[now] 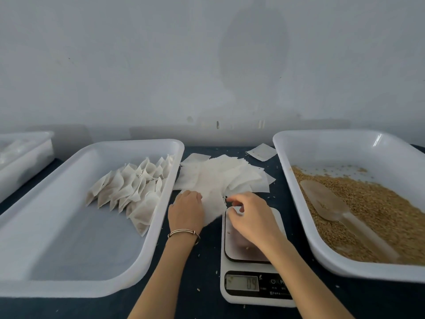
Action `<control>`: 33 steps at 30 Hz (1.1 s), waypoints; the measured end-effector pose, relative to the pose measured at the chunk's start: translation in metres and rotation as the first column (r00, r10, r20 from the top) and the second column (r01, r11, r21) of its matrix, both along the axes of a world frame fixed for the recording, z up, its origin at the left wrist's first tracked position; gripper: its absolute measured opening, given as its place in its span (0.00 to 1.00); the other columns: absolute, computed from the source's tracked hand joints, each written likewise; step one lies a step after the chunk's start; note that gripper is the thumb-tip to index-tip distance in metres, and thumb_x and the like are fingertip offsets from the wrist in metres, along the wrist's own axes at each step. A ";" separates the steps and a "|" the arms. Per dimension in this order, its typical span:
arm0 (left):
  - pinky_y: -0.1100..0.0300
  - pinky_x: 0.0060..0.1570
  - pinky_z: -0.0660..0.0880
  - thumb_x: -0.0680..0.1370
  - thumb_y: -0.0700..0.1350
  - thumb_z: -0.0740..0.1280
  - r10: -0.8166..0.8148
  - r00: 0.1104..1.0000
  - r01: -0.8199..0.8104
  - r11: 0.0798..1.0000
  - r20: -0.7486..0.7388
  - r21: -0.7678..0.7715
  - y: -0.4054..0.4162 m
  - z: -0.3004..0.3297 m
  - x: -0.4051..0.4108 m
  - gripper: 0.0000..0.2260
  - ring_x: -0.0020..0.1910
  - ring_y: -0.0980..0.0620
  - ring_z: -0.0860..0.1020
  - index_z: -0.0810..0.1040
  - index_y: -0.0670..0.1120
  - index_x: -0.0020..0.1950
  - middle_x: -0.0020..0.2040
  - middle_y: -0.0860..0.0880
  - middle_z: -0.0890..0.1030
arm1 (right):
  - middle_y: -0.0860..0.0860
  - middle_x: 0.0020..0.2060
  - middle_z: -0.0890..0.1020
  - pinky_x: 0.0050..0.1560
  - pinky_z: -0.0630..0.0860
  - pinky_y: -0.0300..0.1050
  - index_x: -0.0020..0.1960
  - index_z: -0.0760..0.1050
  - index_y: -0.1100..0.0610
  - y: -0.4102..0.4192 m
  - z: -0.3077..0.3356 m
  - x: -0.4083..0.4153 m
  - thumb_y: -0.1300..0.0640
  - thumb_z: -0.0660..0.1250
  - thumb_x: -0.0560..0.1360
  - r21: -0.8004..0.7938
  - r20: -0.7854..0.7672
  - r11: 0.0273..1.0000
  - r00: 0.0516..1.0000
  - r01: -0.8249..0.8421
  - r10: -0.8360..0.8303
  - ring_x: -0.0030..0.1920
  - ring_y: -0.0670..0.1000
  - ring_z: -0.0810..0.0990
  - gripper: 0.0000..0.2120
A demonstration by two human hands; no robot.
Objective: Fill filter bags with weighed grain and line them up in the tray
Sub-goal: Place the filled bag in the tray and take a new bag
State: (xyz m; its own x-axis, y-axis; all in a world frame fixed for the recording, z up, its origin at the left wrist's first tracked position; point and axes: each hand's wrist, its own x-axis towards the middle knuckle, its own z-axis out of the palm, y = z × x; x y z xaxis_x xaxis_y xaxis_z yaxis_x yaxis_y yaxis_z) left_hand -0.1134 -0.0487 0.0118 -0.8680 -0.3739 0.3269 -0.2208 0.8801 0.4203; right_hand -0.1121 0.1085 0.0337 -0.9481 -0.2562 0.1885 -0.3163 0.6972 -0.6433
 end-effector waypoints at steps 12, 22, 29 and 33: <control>0.54 0.58 0.69 0.78 0.55 0.62 -0.169 0.930 0.189 0.981 0.326 -0.032 0.007 -0.010 0.016 0.16 0.66 0.51 0.68 0.75 0.49 0.62 0.64 0.55 0.71 | 0.43 0.55 0.76 0.50 0.75 0.39 0.63 0.74 0.48 0.000 -0.006 0.010 0.55 0.63 0.76 -0.100 0.001 0.995 1.000 -0.017 0.018 0.51 0.42 0.73 0.16; 0.58 0.40 0.70 0.77 0.43 0.65 -0.096 0.995 0.096 0.995 -0.022 0.026 0.000 -0.017 0.023 0.03 0.42 0.50 0.74 0.77 0.46 0.44 0.40 0.51 0.74 | 0.41 0.51 0.77 0.43 0.67 0.32 0.61 0.76 0.47 0.001 -0.004 0.015 0.55 0.63 0.76 -0.073 -0.095 0.997 0.995 0.018 -0.025 0.51 0.43 0.70 0.15; 0.55 0.42 0.72 0.77 0.40 0.63 -0.171 0.875 0.297 0.929 -0.453 0.222 0.022 0.012 0.048 0.03 0.42 0.49 0.72 0.73 0.43 0.44 0.43 0.51 0.73 | 0.40 0.50 0.79 0.50 0.70 0.33 0.62 0.75 0.47 -0.004 0.015 0.028 0.40 0.61 0.74 -0.192 -0.029 0.980 0.999 -0.041 0.036 0.52 0.43 0.74 0.20; 0.55 0.43 0.71 0.75 0.44 0.62 -0.293 0.865 0.339 0.940 -0.408 0.044 0.032 0.019 0.062 0.06 0.45 0.50 0.73 0.77 0.43 0.45 0.48 0.49 0.75 | 0.41 0.29 0.76 0.36 0.71 0.35 0.36 0.72 0.46 -0.017 0.027 0.036 0.36 0.58 0.74 -0.286 0.047 0.951 0.989 -0.121 0.140 0.34 0.41 0.75 0.16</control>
State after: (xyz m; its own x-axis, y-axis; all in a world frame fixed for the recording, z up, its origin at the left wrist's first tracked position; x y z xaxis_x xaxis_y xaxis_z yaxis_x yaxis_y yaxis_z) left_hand -0.0517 -0.0164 0.0313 -0.7563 -0.1550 0.6355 0.2627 0.8178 0.5121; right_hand -0.0758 0.0919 0.0607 -0.9226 -0.3244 0.2088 -0.3426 0.4402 -0.8300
